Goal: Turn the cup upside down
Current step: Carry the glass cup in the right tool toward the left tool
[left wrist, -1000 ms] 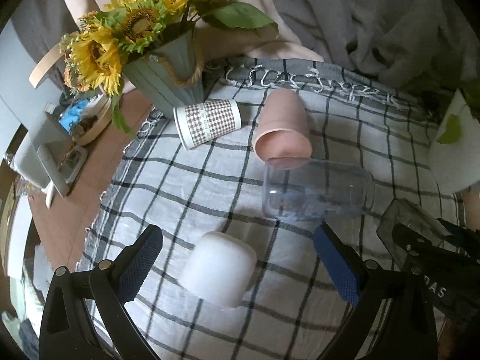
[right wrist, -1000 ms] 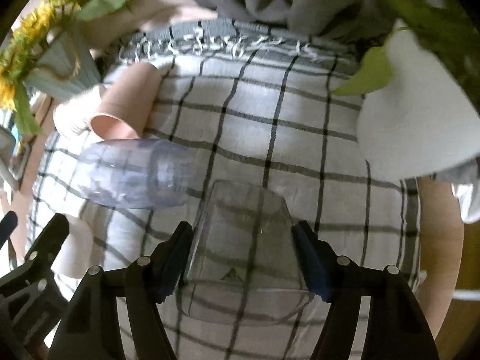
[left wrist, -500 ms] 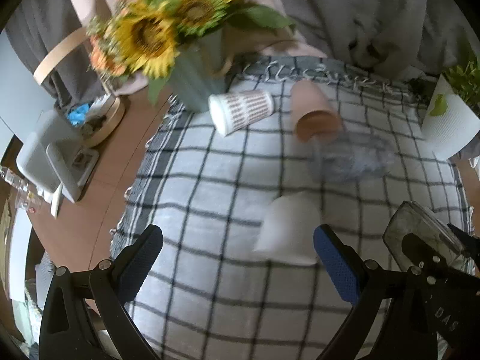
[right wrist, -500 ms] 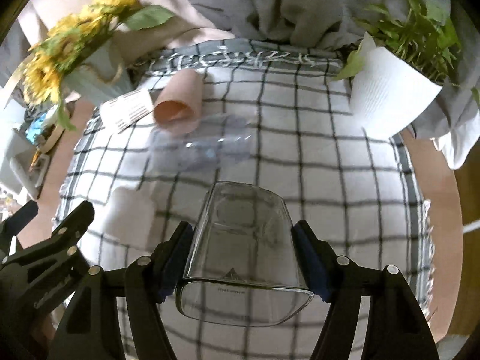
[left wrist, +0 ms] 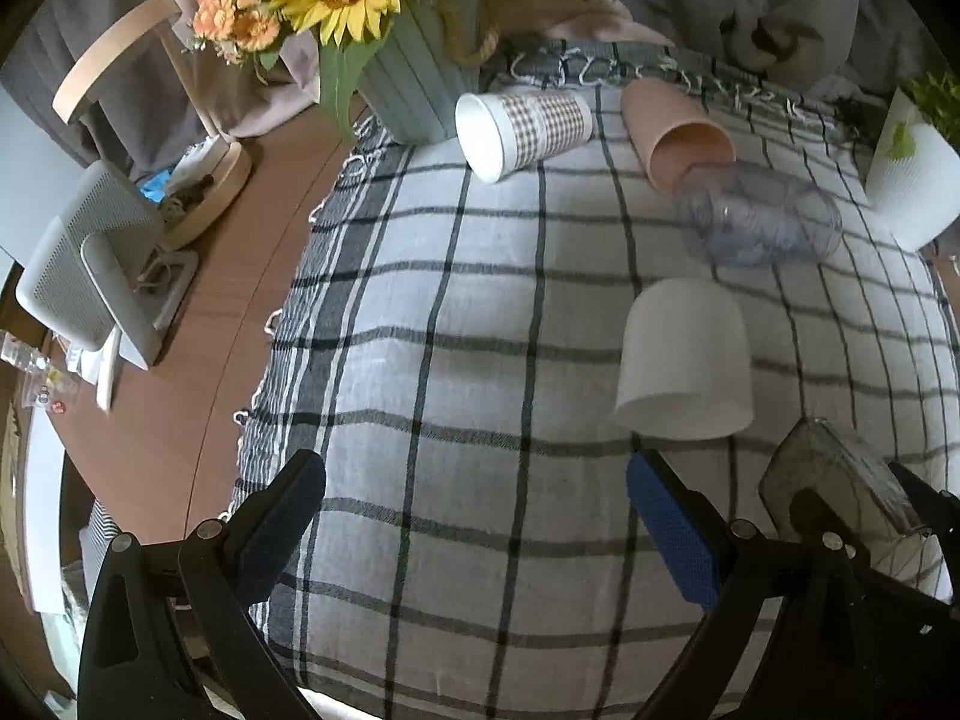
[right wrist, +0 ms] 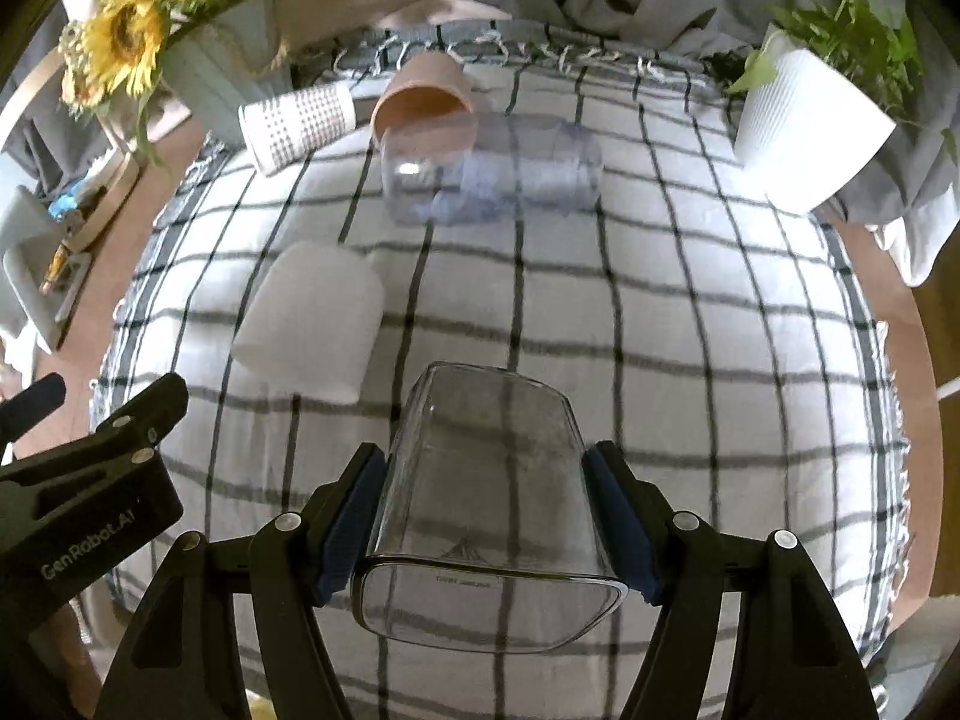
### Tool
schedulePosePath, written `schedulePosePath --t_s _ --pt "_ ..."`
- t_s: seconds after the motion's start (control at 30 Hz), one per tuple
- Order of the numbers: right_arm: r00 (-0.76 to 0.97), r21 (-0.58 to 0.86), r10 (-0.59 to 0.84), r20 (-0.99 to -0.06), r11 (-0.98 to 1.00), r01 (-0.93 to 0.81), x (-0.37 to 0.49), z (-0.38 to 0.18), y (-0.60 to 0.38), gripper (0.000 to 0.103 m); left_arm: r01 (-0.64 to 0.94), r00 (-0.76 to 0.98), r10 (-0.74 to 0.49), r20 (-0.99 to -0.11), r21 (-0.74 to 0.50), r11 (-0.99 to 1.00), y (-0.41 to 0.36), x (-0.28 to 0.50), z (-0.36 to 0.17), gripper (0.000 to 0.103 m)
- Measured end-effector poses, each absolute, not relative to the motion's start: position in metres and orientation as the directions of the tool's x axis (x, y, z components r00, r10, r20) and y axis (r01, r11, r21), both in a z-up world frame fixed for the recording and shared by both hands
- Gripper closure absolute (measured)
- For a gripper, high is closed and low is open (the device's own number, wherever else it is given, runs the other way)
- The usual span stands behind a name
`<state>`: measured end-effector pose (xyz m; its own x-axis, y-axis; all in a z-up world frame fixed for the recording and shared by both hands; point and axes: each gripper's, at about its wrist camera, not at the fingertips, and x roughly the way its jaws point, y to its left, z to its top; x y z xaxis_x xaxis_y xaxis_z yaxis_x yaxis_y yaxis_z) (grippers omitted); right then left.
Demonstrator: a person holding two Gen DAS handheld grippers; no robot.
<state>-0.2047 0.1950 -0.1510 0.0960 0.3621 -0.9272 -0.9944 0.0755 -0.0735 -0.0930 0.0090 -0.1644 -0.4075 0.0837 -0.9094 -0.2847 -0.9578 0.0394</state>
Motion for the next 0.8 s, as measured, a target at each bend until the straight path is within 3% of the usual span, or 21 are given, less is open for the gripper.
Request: schedulePosePath --t_s 0.3,0.8 --pt "0.135 -0.109 0.328 -0.935 0.098 -0.989 -0.220 -0.160 0.178 0.034 -0.297 -0.360 0.088 -0.929 0.025 -0.955 0.002 -0.088 -0.180 0.001" --pt "0.096 -0.026 0.250 -0.963 0.270 -0.963 -0.211 -0.177 0.159 0.035 -0.313 -0.271 0.109 -0.956 -0.020 -0.949 0.003 -0.075 -0.197 0.001"
